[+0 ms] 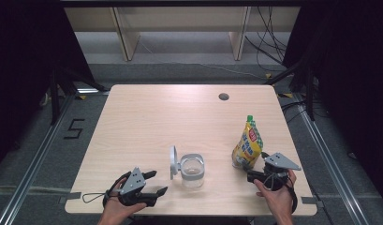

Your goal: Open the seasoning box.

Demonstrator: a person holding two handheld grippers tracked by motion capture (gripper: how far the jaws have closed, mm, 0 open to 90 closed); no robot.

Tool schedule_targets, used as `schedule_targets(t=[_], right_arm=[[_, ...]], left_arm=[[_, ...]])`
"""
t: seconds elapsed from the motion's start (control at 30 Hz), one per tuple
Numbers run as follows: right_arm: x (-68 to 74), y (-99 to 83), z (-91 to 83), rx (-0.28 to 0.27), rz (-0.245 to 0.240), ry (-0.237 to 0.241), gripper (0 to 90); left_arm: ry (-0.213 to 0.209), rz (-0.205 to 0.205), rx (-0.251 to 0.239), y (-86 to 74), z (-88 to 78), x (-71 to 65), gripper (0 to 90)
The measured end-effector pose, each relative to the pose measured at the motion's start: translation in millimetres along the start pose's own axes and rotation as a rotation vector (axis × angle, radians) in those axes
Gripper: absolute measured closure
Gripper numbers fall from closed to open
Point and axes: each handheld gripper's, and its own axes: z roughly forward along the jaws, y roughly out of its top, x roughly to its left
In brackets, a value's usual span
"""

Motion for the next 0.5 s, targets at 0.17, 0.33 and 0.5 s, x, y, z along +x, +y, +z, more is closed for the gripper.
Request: schedule_targets(t=[0.17,0.33,0.5], right_arm=[[2.1,0.6,3.1,-0.071,0.014,-0.049,15.2],[11.7,-3.4,10.3,-0.072,-0.004,-0.071,15.6],[16.8,-4.6,18.3,-0.090,-0.008,-0.093,15.6]], left_arm=[[0.000,0.017,0.000,-0.2,-0.3,0.4,30.3],[-0.002,-0.004,0.004,-0.5,1.1,-0.4,30.3],[-0.003,0.020,0.021,-0.8,1.8,1.0,30.3]])
